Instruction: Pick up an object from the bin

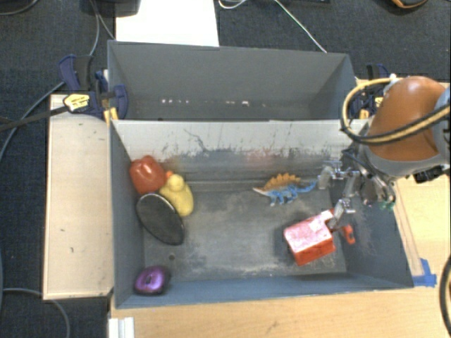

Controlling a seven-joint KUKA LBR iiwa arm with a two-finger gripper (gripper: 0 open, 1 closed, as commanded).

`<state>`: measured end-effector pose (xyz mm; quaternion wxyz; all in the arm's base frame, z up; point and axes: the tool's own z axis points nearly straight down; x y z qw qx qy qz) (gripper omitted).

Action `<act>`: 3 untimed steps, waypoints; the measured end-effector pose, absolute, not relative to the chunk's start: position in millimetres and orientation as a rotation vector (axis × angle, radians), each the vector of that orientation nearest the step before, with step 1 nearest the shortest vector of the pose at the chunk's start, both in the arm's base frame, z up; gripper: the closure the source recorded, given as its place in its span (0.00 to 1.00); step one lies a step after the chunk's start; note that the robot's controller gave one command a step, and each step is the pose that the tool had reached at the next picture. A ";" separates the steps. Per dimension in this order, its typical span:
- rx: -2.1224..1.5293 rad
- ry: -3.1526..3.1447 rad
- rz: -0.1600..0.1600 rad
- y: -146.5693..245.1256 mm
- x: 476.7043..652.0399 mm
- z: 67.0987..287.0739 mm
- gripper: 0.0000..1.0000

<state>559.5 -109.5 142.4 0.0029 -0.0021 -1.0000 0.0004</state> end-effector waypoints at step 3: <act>-0.138 -3.142 0.001 -80.1 536.7 132.3 0.00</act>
Offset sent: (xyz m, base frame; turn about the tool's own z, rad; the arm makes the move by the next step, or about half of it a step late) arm -0.0247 0.0457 -0.0724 0.0264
